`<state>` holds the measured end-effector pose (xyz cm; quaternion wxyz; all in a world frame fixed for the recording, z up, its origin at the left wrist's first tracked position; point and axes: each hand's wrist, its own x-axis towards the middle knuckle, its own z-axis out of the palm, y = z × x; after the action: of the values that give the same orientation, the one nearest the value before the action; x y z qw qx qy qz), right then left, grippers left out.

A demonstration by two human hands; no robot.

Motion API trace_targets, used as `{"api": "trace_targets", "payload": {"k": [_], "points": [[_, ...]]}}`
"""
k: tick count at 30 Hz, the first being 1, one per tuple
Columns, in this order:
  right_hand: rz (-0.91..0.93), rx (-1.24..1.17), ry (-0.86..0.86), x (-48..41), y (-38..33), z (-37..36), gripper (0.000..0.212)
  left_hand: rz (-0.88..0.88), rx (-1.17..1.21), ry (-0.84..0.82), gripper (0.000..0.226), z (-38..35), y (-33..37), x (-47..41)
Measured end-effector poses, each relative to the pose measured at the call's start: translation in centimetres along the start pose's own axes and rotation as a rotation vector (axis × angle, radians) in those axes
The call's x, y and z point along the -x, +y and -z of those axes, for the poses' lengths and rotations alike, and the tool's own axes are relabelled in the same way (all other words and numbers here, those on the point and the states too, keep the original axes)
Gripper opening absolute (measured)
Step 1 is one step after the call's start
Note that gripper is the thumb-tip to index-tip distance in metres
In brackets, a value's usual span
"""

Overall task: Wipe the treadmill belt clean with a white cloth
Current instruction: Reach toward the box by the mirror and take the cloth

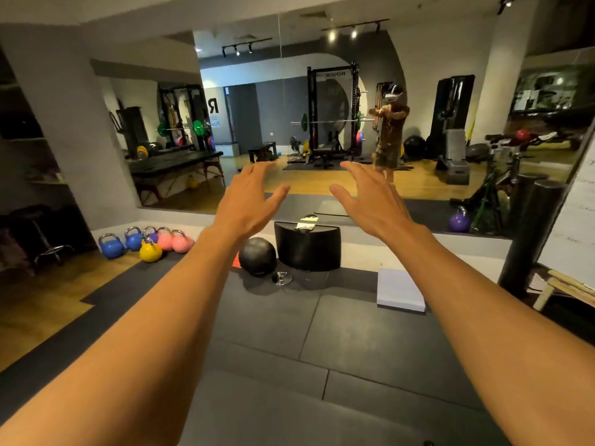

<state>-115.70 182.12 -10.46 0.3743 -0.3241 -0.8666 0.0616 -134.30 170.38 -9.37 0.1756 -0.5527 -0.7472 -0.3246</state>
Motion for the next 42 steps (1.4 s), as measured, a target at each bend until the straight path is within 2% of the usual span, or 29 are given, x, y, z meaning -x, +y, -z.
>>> {"api": "trace_targets", "payload": {"k": [8,19,36,42], "points": [[0.097,0.048,-0.044,-14.5,3.8,-14.1,0.058,0.06,0.001,-0.06,0.059,-10.8,-13.0,-13.2],[-0.003,-0.005,-0.064,-34.4,9.8,-28.7,0.055,0.004,0.087,-0.124,0.057,-22.8,-25.8,-34.5],[-0.113,-0.112,-0.225,-61.0,27.2,-52.3,0.053,0.188,0.21,-0.294,0.056,-50.1,-40.6,-59.6],[-0.23,-0.137,-0.276,-69.3,34.1,-62.4,0.053,0.264,0.328,-0.385,0.054,-61.0,-47.3,-68.5]]}}
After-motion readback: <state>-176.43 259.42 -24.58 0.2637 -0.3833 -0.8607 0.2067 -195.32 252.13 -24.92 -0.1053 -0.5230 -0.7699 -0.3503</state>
